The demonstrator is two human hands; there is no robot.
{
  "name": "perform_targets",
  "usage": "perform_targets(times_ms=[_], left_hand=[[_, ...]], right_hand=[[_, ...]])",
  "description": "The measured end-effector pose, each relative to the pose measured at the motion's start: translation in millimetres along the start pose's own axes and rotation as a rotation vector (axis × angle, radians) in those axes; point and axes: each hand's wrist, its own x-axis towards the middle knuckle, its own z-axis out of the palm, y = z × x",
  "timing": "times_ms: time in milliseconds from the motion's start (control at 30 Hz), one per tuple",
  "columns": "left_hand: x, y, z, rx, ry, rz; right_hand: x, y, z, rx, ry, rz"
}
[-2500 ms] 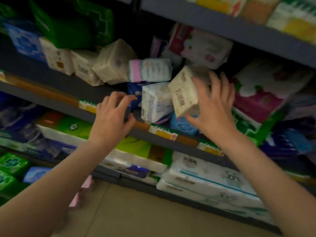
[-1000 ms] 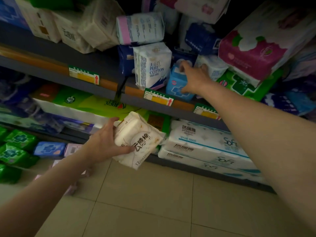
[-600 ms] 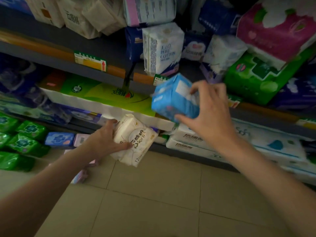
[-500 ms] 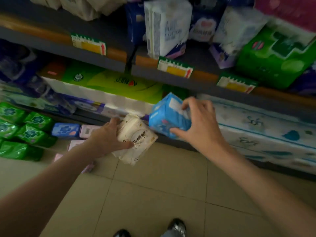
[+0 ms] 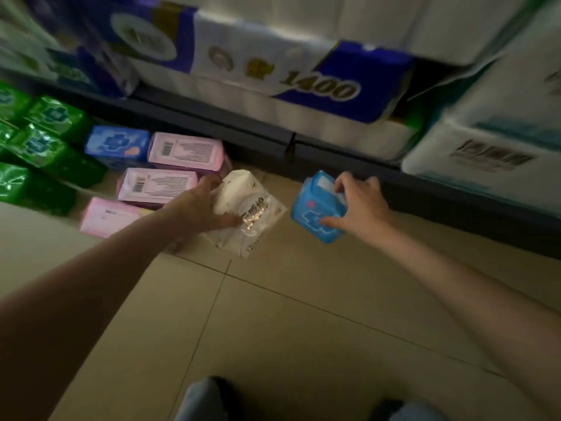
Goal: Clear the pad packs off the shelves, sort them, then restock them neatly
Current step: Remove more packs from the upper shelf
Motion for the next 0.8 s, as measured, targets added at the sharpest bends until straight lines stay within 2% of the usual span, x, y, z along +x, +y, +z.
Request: perform_targets(times_ms=[67, 200, 267, 367, 500, 600, 700, 800], left_hand=[[26, -20, 9, 0.066, -0.012, 0.05], [79, -45, 21, 0.287, -0.001, 0.163], [100, -49, 33, 0.51, 0.049, 0.195], [112, -38, 43, 0.804, 0.085, 0.288], [115, -19, 40, 0.911, 0.154, 0.413], [129, -9, 45, 0.829, 0.213, 0.486], [141, -13, 64, 0.815, 0.268, 0.471], [140, -25, 87, 0.893, 0.317, 0.408]], right_hand=[[19, 7, 42, -0.234, 0.042, -0.191], [54, 17, 105, -0.382, 0.14, -0.305], [62, 23, 116, -0.484, 0.111, -0.335], [57, 37, 104, -0.464, 0.078, -0.27], [43, 36, 72, -0.355, 0.063, -0.109], [45, 36, 71, -0.309, 0.059, -0.056], [49, 40, 82, -0.332, 0.067, -0.079], [49, 41, 94, -0.401, -0.041, -0.097]])
